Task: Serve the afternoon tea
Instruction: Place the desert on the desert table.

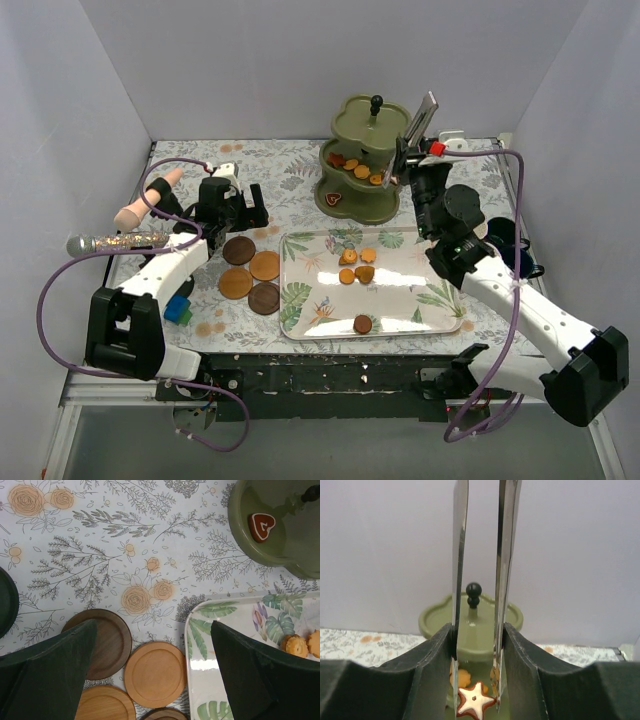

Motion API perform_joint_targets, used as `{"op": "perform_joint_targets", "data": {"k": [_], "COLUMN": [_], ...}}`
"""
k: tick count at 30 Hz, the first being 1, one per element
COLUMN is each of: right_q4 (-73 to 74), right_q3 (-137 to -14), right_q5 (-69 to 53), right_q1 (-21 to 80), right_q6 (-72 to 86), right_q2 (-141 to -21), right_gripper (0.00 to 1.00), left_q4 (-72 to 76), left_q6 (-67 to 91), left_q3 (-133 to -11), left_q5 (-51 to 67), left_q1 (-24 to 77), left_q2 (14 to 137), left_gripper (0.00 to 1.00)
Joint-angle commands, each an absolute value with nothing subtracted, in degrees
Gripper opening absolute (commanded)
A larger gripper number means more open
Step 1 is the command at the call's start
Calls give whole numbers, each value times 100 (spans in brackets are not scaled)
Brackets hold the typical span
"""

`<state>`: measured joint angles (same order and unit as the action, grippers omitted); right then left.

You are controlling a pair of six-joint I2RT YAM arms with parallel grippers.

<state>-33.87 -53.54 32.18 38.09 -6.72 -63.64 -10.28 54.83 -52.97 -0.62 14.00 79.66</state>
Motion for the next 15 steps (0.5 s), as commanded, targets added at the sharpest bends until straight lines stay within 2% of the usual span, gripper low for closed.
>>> {"op": "perform_joint_targets", "data": {"k": [1,15], "right_q4": [-3682,-3771], "right_q3": [-6090,-7672], "right_q5": [2927,2286], "right_q1": [3700,3068], "right_q6": [-984,-1169], "right_q2": [-6679,-8252], "right_gripper": [39,38], "left_q4": [-1011,-1020], "left_q6": [5441,5388], "left_q3": [-5388,-5405], "left_q5": [-105,-237], "left_q1": [1389,1389], "left_q2": [7673,7682], "left_gripper": [98,98]}}
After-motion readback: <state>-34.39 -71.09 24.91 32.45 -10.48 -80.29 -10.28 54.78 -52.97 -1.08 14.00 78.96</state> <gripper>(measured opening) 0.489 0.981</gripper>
